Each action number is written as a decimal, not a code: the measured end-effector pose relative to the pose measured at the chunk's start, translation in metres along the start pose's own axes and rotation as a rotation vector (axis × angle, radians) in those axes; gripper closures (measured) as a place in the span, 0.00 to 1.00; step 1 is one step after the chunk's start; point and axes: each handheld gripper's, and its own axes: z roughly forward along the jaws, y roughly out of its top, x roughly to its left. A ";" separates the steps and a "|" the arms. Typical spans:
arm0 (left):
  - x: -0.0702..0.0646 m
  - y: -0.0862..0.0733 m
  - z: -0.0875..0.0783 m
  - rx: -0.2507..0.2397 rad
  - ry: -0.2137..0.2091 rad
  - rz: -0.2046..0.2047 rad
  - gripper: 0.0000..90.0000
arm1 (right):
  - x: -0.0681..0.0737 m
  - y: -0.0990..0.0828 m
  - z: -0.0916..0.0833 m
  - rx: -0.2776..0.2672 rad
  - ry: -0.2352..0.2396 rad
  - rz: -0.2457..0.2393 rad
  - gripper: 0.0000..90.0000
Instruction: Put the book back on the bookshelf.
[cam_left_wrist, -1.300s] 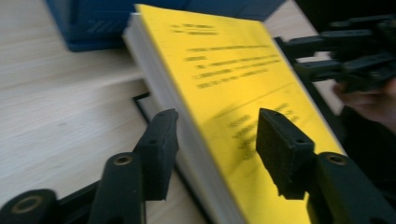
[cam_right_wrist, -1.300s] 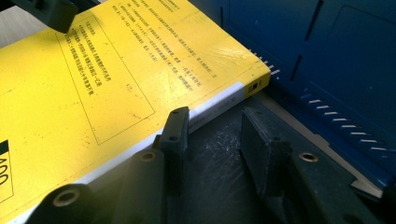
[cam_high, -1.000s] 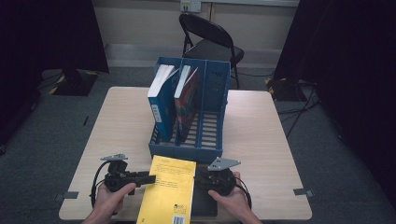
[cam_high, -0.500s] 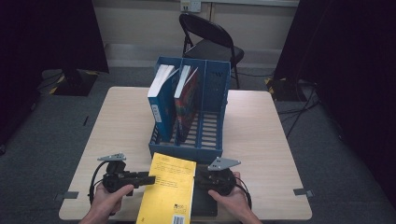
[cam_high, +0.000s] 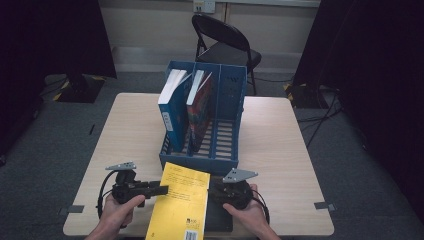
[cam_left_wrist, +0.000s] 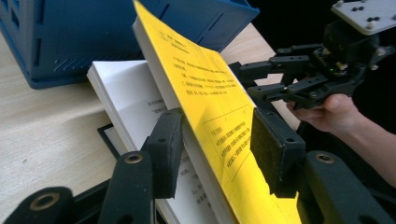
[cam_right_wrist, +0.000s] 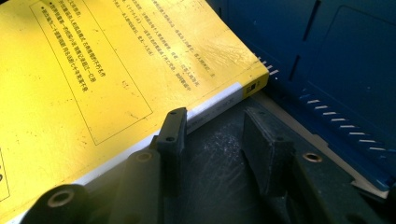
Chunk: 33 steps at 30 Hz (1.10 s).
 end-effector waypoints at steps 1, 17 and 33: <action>-0.001 -0.001 0.000 0.006 -0.008 -0.001 0.60 | 0.000 0.000 0.000 0.000 0.000 0.000 0.67; -0.007 -0.003 0.029 0.113 -0.026 0.023 0.61 | 0.000 0.000 0.000 -0.001 -0.002 -0.001 0.66; -0.003 0.012 0.057 0.176 -0.079 0.016 0.80 | 0.000 0.001 0.000 0.005 -0.012 -0.001 0.64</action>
